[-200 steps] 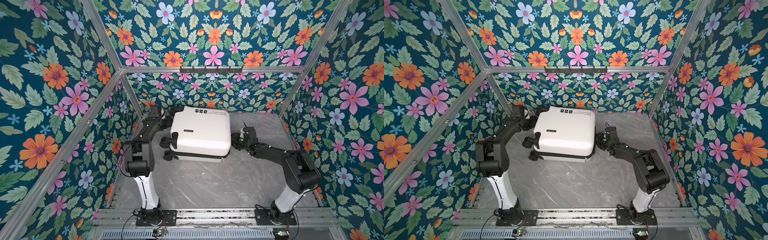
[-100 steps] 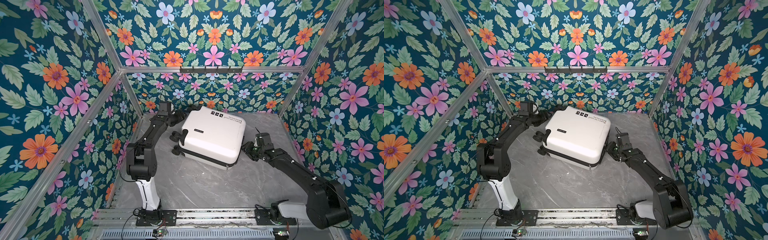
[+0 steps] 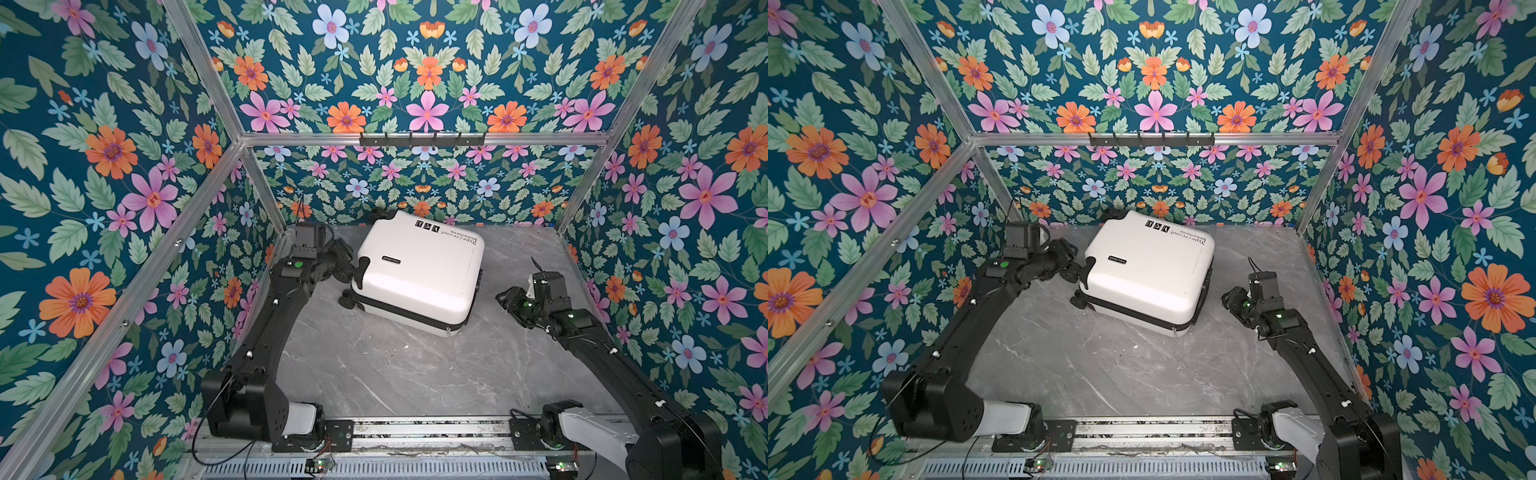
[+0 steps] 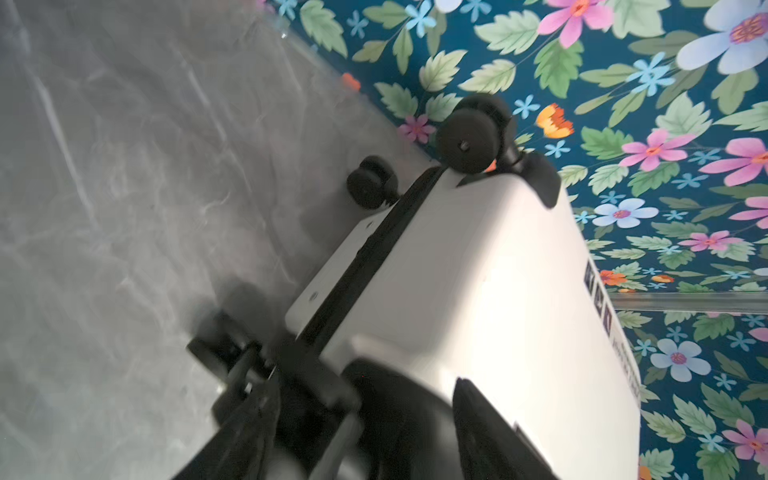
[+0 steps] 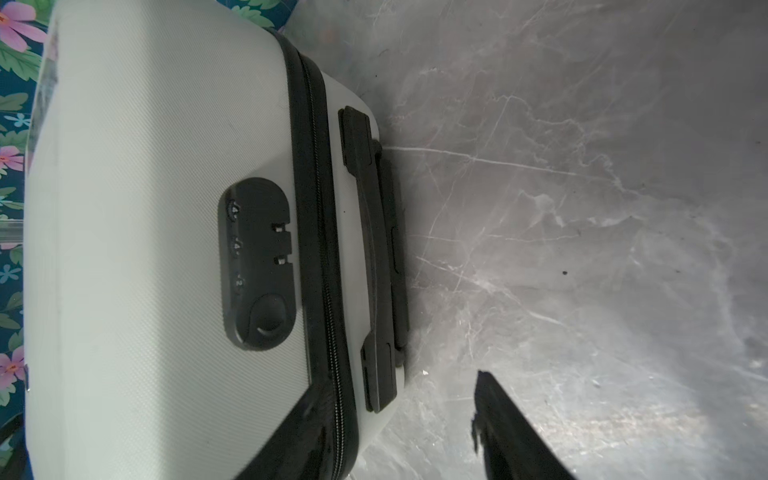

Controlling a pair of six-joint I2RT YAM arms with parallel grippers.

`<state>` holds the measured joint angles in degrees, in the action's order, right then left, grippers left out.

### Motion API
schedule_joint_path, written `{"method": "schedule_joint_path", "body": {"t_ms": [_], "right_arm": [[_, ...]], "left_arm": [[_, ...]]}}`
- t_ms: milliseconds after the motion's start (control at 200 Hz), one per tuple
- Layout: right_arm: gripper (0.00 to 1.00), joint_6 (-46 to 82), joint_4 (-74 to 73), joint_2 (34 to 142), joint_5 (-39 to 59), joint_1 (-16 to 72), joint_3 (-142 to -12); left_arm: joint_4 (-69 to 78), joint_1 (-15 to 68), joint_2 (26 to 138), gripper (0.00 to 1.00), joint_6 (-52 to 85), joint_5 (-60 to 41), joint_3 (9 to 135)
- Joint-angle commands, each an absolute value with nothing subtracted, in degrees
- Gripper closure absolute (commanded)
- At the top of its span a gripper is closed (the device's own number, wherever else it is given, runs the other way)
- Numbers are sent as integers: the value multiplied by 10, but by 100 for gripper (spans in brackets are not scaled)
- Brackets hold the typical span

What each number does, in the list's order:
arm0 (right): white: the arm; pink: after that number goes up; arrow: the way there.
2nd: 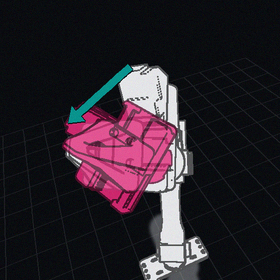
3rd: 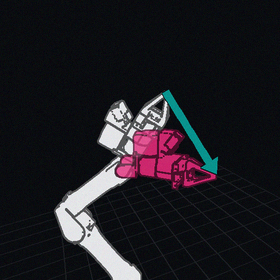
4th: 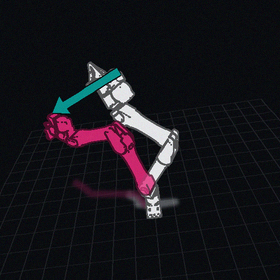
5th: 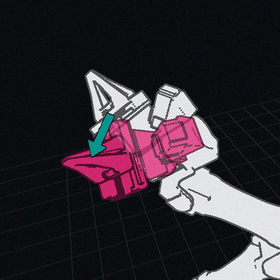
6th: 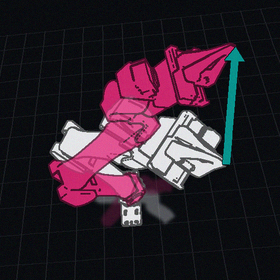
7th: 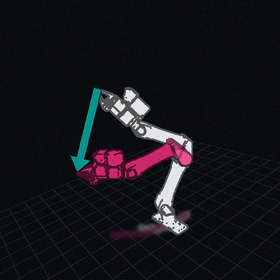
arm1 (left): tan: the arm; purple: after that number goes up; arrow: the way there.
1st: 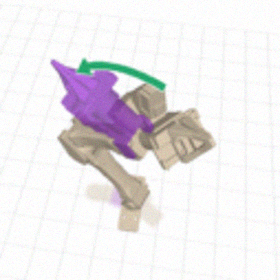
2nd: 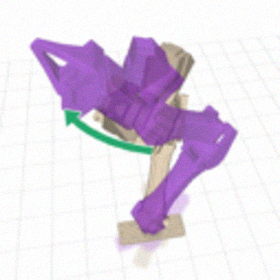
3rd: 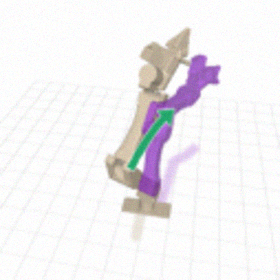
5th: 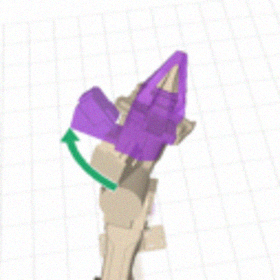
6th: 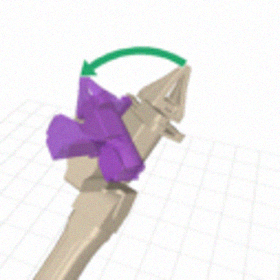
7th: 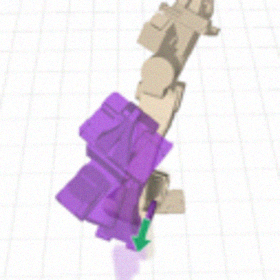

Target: Pack the luggage

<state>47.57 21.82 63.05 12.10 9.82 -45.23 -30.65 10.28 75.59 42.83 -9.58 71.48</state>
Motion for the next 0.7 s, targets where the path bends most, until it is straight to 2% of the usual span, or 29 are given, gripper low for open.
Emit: {"method": "schedule_joint_path", "body": {"t_ms": [0, 110, 250, 445, 695], "right_arm": [[45, 450, 234, 661, 137, 90, -484], [45, 443, 262, 722, 133, 84, -542], [48, 457, 276, 795, 154, 76, -591], [51, 497, 235, 839, 195, 76, -596], [53, 560, 168, 824, 240, 78, -528]], "left_arm": [[-331, 124, 704, 36, 477, -69, 666], [-318, 171, 671, 39, 516, -69, 609], [-274, 199, 688, 39, 540, -69, 573], [-248, 187, 760, 38, 523, -55, 610], [-223, 135, 851, 37, 492, -66, 676]]}}
